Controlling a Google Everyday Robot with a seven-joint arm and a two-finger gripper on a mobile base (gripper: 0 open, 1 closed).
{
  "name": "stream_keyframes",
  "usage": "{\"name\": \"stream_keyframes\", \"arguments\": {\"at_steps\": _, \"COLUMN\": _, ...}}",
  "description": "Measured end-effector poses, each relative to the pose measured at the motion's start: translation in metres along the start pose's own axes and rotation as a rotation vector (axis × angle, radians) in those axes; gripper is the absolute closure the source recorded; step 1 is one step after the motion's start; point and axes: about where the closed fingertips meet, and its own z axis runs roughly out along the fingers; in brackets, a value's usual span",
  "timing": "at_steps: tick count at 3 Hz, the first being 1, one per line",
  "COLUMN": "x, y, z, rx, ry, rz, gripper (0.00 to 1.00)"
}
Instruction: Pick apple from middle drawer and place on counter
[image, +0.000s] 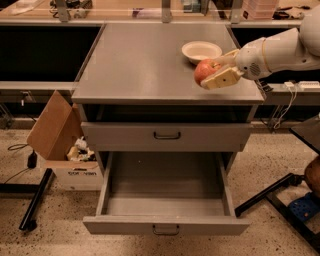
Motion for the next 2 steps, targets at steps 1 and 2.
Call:
{"name": "stream_keyframes", "arguments": {"at_steps": 1, "x": 0.000, "y": 0.000, "z": 0.000, "rx": 0.000, "ry": 0.000, "rz": 0.000, "gripper": 1.00}}
{"name": "stream_keyframes", "arguments": {"at_steps": 2, "x": -0.001, "y": -0.016, "z": 0.010, "rx": 0.029, "ry": 0.028, "rz": -0.016, "gripper": 1.00}}
